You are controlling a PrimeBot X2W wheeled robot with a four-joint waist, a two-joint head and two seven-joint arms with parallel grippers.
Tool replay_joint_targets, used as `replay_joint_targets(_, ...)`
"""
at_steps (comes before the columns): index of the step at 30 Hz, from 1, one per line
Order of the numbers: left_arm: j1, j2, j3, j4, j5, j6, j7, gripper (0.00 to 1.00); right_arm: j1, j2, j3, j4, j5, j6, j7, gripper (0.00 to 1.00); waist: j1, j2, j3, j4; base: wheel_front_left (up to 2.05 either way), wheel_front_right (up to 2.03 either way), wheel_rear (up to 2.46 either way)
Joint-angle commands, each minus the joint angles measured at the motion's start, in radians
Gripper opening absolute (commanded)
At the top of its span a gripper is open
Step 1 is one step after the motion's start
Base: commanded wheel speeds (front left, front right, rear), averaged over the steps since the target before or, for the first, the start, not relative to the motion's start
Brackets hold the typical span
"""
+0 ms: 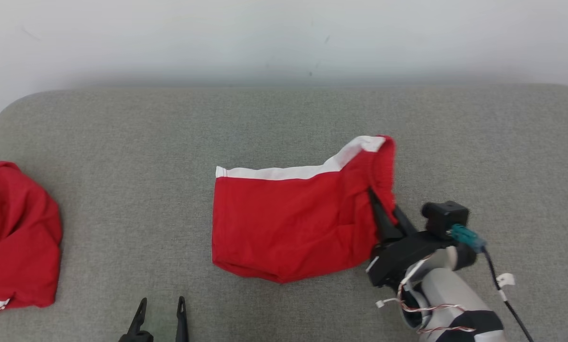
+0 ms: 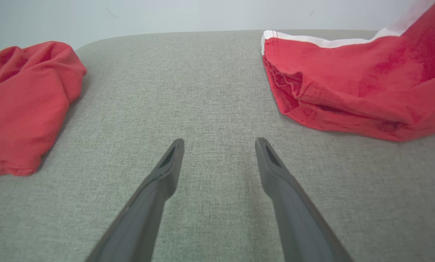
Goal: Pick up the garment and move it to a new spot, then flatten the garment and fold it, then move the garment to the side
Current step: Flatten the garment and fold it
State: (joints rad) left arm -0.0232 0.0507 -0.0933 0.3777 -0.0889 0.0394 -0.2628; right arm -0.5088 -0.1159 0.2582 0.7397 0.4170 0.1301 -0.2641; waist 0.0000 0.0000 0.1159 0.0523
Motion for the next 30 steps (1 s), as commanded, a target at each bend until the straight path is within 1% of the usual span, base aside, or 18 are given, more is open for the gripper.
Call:
replay_joint_targets(1,0.000,-0.001,-0.008,0.004,-0.001,0.000,-0.003,1.00,-0.007,0.010,0.054,-0.025,0.026,0.001,0.000,0.00,0.0000,0.0000,-0.002,0.008,0.00,0.00,0.00)
replay_joint_targets(5,0.002,0.000,-0.021,0.002,-0.010,0.006,-0.003,1.00,-0.035,0.021,0.156,-0.044,0.070,0.001,0.008,0.00,0.0000,0.0000,-0.002,0.039,0.00,0.00,0.00)
replay_joint_targets(10,0.007,0.000,-0.041,-0.001,-0.019,0.011,-0.003,1.00,-0.069,0.034,0.248,-0.009,0.098,0.001,0.016,0.00,0.0000,0.0000,-0.003,0.107,0.00,0.00,0.00)
replay_joint_targets(12,0.011,0.000,-0.045,-0.004,-0.019,0.012,-0.003,1.00,-0.084,0.042,0.275,0.016,0.106,0.001,0.016,0.00,0.0000,0.0000,-0.004,0.137,0.00,0.00,0.00)
replay_joint_targets(13,0.011,0.000,-0.045,-0.004,-0.019,0.012,-0.003,1.00,-0.084,0.042,0.275,0.016,0.106,0.001,0.016,0.00,0.0000,0.0000,-0.004,0.137,0.00,0.00,0.00)
replay_joint_targets(19,0.026,-0.001,-0.044,-0.010,-0.018,0.011,-0.003,1.00,-0.126,0.060,0.308,0.109,0.116,0.001,0.007,0.00,0.0000,0.0000,-0.011,0.217,0.00,0.00,0.00)
replay_joint_targets(20,0.026,-0.001,-0.038,-0.014,-0.022,0.011,-0.003,1.00,-0.135,0.063,0.314,0.137,0.114,0.001,0.004,0.28,0.0000,0.0000,-0.014,0.231,0.00,0.00,0.00)
replay_joint_targets(22,0.029,-0.001,-0.036,-0.019,-0.017,0.010,-0.003,1.00,-0.145,0.066,0.318,0.149,0.125,0.001,0.000,1.00,0.0000,0.0000,-0.016,0.237,0.00,0.00,0.00)
replay_joint_targets(26,0.033,-0.001,-0.024,-0.030,-0.016,0.017,-0.003,1.00,-0.146,0.066,0.333,0.133,0.146,0.001,0.000,1.00,0.0000,0.0000,-0.018,0.224,0.00,0.00,0.00)
replay_joint_targets(30,0.028,-0.001,-0.018,-0.044,-0.018,0.019,-0.003,1.00,-0.141,0.064,0.291,0.110,0.119,0.001,-0.001,1.00,0.0000,0.0000,-0.022,0.187,0.00,0.00,0.00)
